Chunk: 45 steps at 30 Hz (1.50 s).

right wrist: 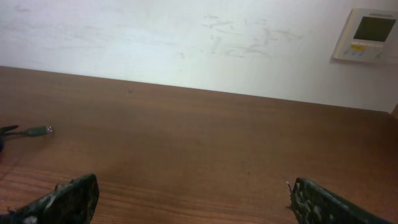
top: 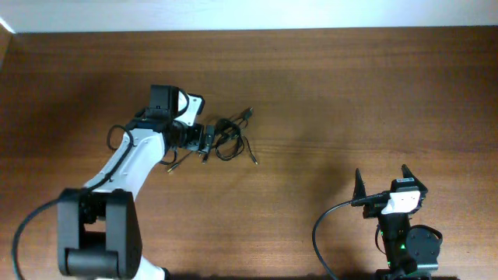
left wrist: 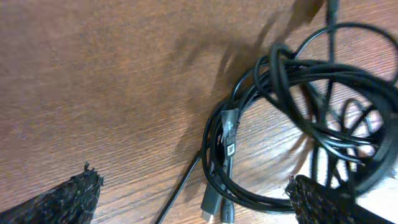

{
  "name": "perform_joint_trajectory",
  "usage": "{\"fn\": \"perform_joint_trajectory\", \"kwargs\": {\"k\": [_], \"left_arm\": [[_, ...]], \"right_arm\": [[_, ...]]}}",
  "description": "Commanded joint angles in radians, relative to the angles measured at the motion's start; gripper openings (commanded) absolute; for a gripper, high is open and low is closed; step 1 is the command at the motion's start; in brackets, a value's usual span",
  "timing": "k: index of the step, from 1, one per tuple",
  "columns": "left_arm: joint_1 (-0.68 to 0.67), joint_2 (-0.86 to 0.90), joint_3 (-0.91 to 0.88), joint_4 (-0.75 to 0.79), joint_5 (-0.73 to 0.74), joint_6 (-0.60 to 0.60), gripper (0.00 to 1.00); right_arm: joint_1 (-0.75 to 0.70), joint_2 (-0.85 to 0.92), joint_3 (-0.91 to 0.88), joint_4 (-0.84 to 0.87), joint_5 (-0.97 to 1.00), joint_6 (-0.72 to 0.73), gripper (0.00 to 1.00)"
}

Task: Untangle cables
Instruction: 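Move the left gripper forward over the black cable bundle, then grasp the black cable bundle with the left gripper and lift it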

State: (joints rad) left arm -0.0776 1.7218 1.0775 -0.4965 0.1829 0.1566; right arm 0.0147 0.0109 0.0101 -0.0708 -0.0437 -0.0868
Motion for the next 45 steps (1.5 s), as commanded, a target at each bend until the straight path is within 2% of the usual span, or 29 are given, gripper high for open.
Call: {"fn": "perform_joint_trajectory", "kwargs": {"k": [1, 4, 6, 9, 11, 14, 16, 18, 21, 22, 34, 36, 38, 44, 45], "left_arm": [[-0.001, 0.056, 0.017, 0.002, 0.000, -0.013, 0.99], [-0.001, 0.063, 0.017, 0.002, 0.000, -0.013, 0.99], [-0.001, 0.077, 0.017, 0.003, 0.001, -0.013, 0.92], [-0.006, 0.110, 0.017, 0.013, 0.020, -0.013, 0.87], [-0.027, 0.116, 0.017, 0.014, 0.019, -0.013, 0.80], [-0.055, 0.116, 0.017, 0.017, 0.019, -0.005, 0.79], [-0.060, 0.116, 0.017, 0.020, 0.019, -0.005, 0.74], [-0.060, 0.116, 0.017, 0.025, 0.019, -0.005, 0.66], [-0.060, 0.116, 0.017, 0.024, 0.019, -0.005, 0.42], [-0.060, 0.116, 0.017, 0.025, 0.019, -0.005, 0.37], [-0.060, 0.116, 0.017, 0.026, 0.019, -0.005, 0.33], [-0.060, 0.116, 0.017, 0.029, 0.019, -0.005, 0.23], [-0.060, 0.116, 0.017, 0.034, 0.019, -0.006, 0.00], [-0.060, 0.116, 0.017, 0.036, 0.019, -0.006, 0.00], [-0.060, 0.116, 0.017, 0.036, 0.020, -0.006, 0.02]], "right_arm": [[0.005, -0.007, -0.005, -0.004, -0.012, -0.003, 0.99], [0.005, -0.007, -0.005, -0.004, -0.012, -0.003, 0.99], [0.005, -0.007, -0.005, -0.004, -0.012, -0.003, 0.99], [0.005, -0.007, -0.005, -0.004, -0.012, -0.003, 0.99], [0.005, -0.007, -0.005, -0.004, -0.012, -0.003, 0.99], [0.005, -0.007, -0.005, -0.004, -0.012, -0.003, 0.99], [0.005, -0.007, -0.005, -0.004, -0.012, -0.003, 0.99], [0.005, -0.007, -0.005, -0.004, -0.012, -0.003, 0.99], [0.005, -0.007, -0.005, -0.004, -0.012, -0.003, 0.99], [0.005, -0.007, -0.005, -0.004, -0.012, -0.003, 0.99], [0.005, -0.007, -0.005, -0.004, -0.012, -0.003, 0.99], [0.005, -0.007, -0.005, -0.004, -0.012, -0.003, 0.99], [0.005, -0.007, -0.005, -0.004, -0.012, -0.003, 0.99], [0.005, -0.007, -0.005, -0.004, -0.012, -0.003, 0.99], [0.005, -0.007, -0.005, -0.004, -0.012, -0.003, 0.99]]}}
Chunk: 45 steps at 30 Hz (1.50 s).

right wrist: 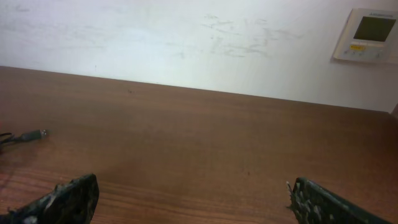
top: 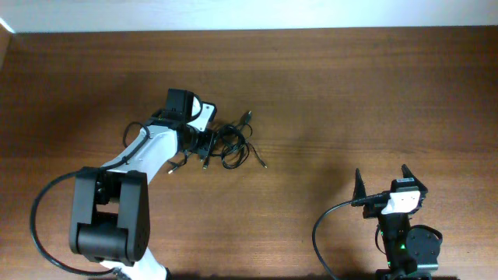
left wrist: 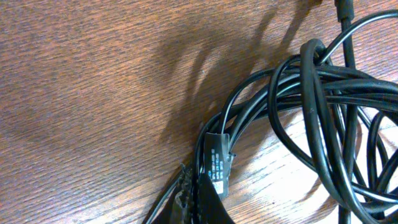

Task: Untangle cables
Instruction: 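Grasp the black cable bundle with the left gripper and lift it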

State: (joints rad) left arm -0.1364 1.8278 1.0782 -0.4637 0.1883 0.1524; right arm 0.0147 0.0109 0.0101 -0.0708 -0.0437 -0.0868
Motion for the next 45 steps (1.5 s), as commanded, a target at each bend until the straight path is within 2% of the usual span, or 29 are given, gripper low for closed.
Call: {"fn": "perform_joint_trajectory", "kwargs": {"k": [1, 2, 4, 6, 7, 10, 12, 13, 16, 19, 23, 28, 31, 35, 39, 45], "left_arm": [[-0.001, 0.010, 0.016, 0.003, 0.018, -0.002, 0.07], [-0.001, 0.010, 0.016, 0.003, 0.039, -0.002, 0.14], [-0.002, 0.010, 0.016, 0.003, 0.086, -0.002, 0.15], [-0.002, 0.010, 0.016, 0.002, 0.086, -0.027, 0.35], [-0.002, 0.010, 0.016, 0.002, 0.087, -0.047, 0.40], [-0.013, 0.010, 0.016, 0.002, 0.089, -0.055, 0.50], [-0.041, 0.010, 0.016, -0.002, 0.084, -0.054, 0.52], [-0.057, 0.010, 0.016, -0.002, 0.065, -0.055, 0.51], [-0.087, 0.011, 0.015, -0.002, -0.002, -0.055, 0.41], [-0.085, 0.013, 0.014, -0.002, -0.013, -0.055, 0.38], [-0.085, 0.038, 0.013, 0.002, -0.013, -0.055, 0.20], [-0.085, 0.069, 0.013, 0.003, -0.013, -0.055, 0.15], [-0.085, 0.069, 0.013, 0.007, -0.009, -0.055, 0.00], [-0.084, 0.014, 0.063, 0.005, -0.010, -0.063, 0.00], [-0.084, -0.177, 0.127, 0.018, -0.010, -0.060, 0.00], [-0.084, -0.416, 0.128, 0.029, -0.010, -0.005, 0.00]], "right_arm": [[0.005, -0.007, -0.005, -0.004, -0.012, -0.003, 0.99], [0.005, -0.007, -0.005, -0.004, -0.012, -0.003, 0.99], [0.005, -0.007, -0.005, -0.004, -0.012, -0.003, 0.99], [0.005, -0.007, -0.005, -0.005, -0.012, -0.003, 0.99], [0.005, -0.007, -0.005, -0.004, -0.012, -0.003, 0.99], [0.005, -0.007, -0.005, -0.004, -0.012, -0.003, 0.99], [0.005, -0.007, -0.005, -0.004, -0.012, -0.003, 0.99], [0.005, -0.007, -0.005, -0.004, -0.012, -0.003, 0.99], [0.005, -0.007, -0.005, -0.004, -0.012, -0.003, 0.99], [0.005, -0.007, -0.005, -0.004, -0.012, -0.003, 0.99], [0.005, -0.007, -0.005, -0.004, -0.012, -0.003, 0.99], [0.005, -0.007, -0.005, -0.004, -0.012, -0.003, 0.99], [0.005, -0.007, -0.005, -0.004, -0.012, -0.003, 0.99], [0.005, -0.007, -0.005, -0.004, -0.012, -0.003, 0.99], [0.005, -0.007, -0.005, -0.004, -0.012, -0.003, 0.99], [0.005, -0.007, -0.005, -0.005, -0.012, -0.003, 0.99]]}}
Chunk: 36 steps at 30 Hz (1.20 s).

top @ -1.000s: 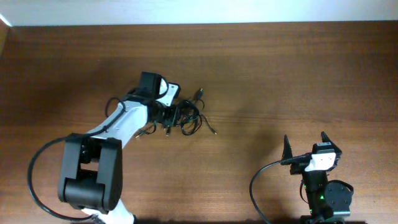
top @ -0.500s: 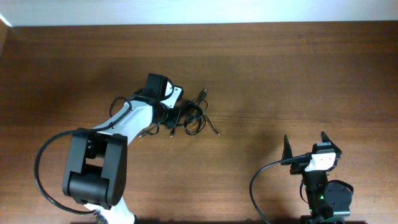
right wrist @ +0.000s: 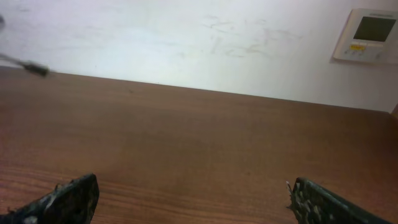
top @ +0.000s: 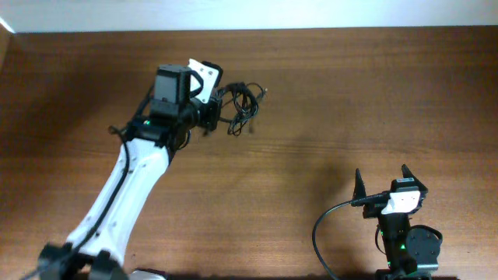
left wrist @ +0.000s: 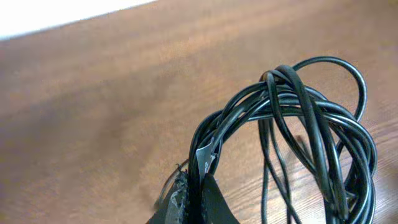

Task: Untangle cables
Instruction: 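Grasp the black cable bundle with the left gripper and lift it, then bring the right gripper toward the cables held by the left gripper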

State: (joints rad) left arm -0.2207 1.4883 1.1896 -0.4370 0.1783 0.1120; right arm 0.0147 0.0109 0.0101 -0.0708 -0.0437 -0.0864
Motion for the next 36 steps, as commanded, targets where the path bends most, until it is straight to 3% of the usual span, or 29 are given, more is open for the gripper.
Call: {"fn": "perform_joint_trajectory", "kwargs": {"k": [1, 4, 9, 11, 14, 20, 24, 29, 32, 35, 36], "left_arm": [[0.000, -0.099, 0.017, 0.002, 0.000, 0.055, 0.00], [0.000, -0.137, 0.017, -0.006, 0.000, 0.143, 0.00], [0.000, -0.138, 0.017, -0.005, 0.000, 0.152, 0.00], [0.000, -0.138, 0.017, -0.005, 0.000, 0.151, 0.00], [0.000, -0.138, 0.017, -0.004, 0.000, 0.151, 0.00], [-0.006, -0.138, 0.017, 0.003, 0.009, 0.151, 0.00], [-0.036, -0.138, 0.017, 0.003, 0.009, 0.151, 0.00], [-0.077, -0.138, 0.017, 0.010, 0.008, 0.140, 0.00], [-0.080, -0.138, 0.017, 0.020, 0.023, 0.068, 0.00], [-0.080, -0.138, 0.016, 0.020, 0.070, 0.061, 0.00], [-0.084, -0.138, 0.016, 0.017, 0.069, 0.061, 0.00]], "right_arm": [[0.005, -0.007, -0.005, -0.004, -0.012, -0.004, 0.99], [0.005, -0.007, -0.005, -0.004, -0.012, -0.003, 0.99], [0.005, -0.007, -0.005, 0.004, -0.009, -0.004, 0.99], [0.005, -0.007, -0.005, 0.093, -0.073, -0.002, 0.99], [0.005, -0.007, 0.010, 0.258, -0.180, 0.111, 0.99], [0.005, 0.039, 0.221, 0.053, -0.239, 0.133, 0.99], [0.005, 0.223, 0.474, -0.169, -0.276, 0.147, 0.99], [0.005, 0.557, 0.795, -0.430, -0.502, 0.147, 0.99], [0.005, 0.704, 0.856, -0.390, -0.716, 0.148, 0.99], [0.005, 0.823, 0.856, -0.266, -0.953, 0.335, 0.98], [0.005, 0.885, 0.856, -0.203, -1.001, 0.470, 0.99]]}}
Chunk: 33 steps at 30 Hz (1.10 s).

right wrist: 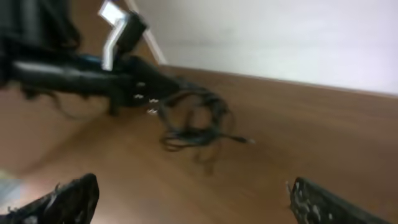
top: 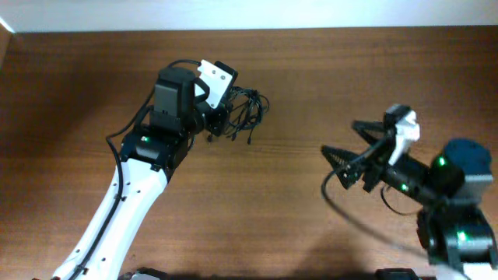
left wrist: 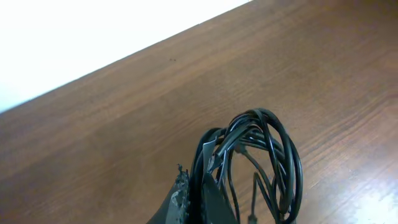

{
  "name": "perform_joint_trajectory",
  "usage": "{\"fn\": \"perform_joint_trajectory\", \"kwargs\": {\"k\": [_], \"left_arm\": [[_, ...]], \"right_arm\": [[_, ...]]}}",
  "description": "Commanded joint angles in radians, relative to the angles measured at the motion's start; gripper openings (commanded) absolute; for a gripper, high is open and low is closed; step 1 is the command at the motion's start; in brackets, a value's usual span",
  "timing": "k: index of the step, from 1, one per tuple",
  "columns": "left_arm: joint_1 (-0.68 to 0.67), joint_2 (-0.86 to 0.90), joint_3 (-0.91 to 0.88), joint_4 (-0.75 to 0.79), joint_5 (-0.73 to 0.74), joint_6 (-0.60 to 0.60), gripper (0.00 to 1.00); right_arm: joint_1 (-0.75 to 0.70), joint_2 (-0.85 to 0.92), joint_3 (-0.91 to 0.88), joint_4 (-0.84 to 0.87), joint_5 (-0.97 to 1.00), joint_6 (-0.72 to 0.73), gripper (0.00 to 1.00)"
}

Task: Untangle cables
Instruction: 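Bring the right gripper toward the cables held by the left gripper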

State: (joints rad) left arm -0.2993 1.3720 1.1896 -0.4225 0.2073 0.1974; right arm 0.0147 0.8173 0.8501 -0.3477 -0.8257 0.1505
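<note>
A tangle of black cables (top: 245, 111) hangs off the table, pinched near a white tag by my left gripper (top: 219, 119), which is shut on it. In the left wrist view the coil (left wrist: 263, 157) dangles just past the closed fingertips (left wrist: 194, 198), with loose plug ends hanging below. My right gripper (top: 343, 147) is raised at mid-right, open and empty, pointing left toward the bundle. Its wrist view shows the bundle (right wrist: 194, 120) ahead, well beyond the spread fingers (right wrist: 69, 198).
The brown wooden table (top: 327, 70) runs to a white wall at the far edge (top: 249, 15). The right arm's own black cable (top: 366, 225) loops over the table near its base. The left arm (top: 132, 194) stretches across the left half.
My right arm has left its resting pose at the lower right and now stands raised, turned left toward the bundle, still open. The left gripper holds the bundle slightly further right.
My left gripper stood open around the tangle lying on the table. Then it was shut on the cables at the tag. Later the bundle hung lifted off the table. Now it stays held up, and the right gripper faces it.
</note>
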Motion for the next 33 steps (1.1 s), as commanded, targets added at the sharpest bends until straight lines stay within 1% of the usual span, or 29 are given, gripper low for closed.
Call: {"fn": "perform_joint_trajectory", "kwargs": {"k": [1, 4, 8, 11, 13, 19, 23, 27, 28, 30, 33], "left_arm": [[-0.011, -0.021, 0.016, 0.003, 0.040, -0.024, 0.00], [-0.040, -0.020, 0.016, 0.003, 0.040, -0.024, 0.00], [-0.079, -0.010, 0.016, 0.003, 0.040, -0.024, 0.00], [-0.107, -0.005, 0.016, 0.003, 0.040, -0.024, 0.00], [-0.124, 0.002, 0.016, 0.003, 0.041, -0.024, 0.00], [-0.206, 0.006, 0.016, 0.007, 0.040, -0.024, 0.00], [-0.245, 0.006, 0.016, 0.016, 0.041, -0.025, 0.00], [-0.284, 0.007, 0.016, 0.030, 0.040, -0.025, 0.00], [-0.290, 0.007, 0.016, 0.030, 0.040, -0.025, 0.00], [-0.290, 0.007, 0.016, 0.030, 0.041, -0.025, 0.00], [-0.290, 0.007, 0.016, 0.030, 0.041, -0.029, 0.00]], "right_arm": [[0.005, 0.114, 0.016, 0.088, -0.230, 0.279, 0.99], [0.016, 0.238, 0.016, 0.092, -0.304, 0.304, 0.99], [0.098, 0.361, 0.016, 0.109, -0.334, 0.304, 0.99], [0.163, 0.385, 0.016, 0.170, -0.317, 0.304, 0.99], [0.187, 0.385, 0.016, 0.172, -0.249, 0.304, 0.99], [0.190, 0.386, 0.016, 0.135, -0.074, 0.303, 1.00], [0.190, 0.386, 0.016, 0.135, -0.074, 0.303, 1.00], [0.190, 0.390, 0.016, 0.099, -0.016, 0.299, 0.89], [0.190, 0.399, 0.016, 0.080, 0.006, 0.299, 0.84], [0.190, 0.423, 0.015, 0.075, 0.012, 0.300, 0.81], [0.190, 0.459, 0.015, 0.078, 0.011, 0.300, 0.71]]}}
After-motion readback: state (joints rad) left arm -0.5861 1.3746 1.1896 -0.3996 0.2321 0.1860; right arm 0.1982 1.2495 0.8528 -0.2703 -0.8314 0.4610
